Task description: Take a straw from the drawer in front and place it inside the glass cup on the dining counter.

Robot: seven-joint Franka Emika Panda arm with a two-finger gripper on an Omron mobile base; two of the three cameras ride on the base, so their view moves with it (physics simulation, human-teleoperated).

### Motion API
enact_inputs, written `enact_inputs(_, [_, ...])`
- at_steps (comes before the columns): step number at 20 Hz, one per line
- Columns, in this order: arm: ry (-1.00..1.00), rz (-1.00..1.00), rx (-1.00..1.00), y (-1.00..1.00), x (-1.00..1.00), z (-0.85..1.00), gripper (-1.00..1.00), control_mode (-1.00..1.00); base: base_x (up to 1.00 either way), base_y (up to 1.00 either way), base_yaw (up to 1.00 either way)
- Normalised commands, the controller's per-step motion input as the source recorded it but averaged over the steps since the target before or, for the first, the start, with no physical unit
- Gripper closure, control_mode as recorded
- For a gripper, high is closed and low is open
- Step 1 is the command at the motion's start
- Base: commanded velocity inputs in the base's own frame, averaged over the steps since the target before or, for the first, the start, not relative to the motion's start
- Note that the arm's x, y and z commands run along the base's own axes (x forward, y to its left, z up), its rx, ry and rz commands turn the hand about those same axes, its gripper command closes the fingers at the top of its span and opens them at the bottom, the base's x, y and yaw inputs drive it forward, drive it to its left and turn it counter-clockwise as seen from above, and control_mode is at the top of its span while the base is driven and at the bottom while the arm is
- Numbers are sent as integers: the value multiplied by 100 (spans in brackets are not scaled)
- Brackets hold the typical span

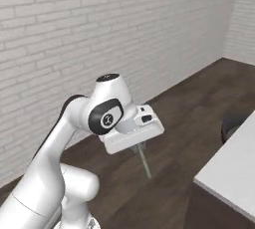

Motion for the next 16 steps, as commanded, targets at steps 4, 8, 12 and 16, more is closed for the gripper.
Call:
enact_inputs(4, [0, 0, 0, 0, 0, 0, 100, 100, 86, 66, -59])
enact_inputs(8, [0, 0, 0, 0, 0, 0, 100, 100, 98, 52, -61])
enact_inputs(12, [0, 0, 0, 0, 0, 0, 100, 100, 100, 49, -56])
enact_inputs(16, [0, 0, 0, 0, 0, 0, 100, 100, 98, 43, -55])
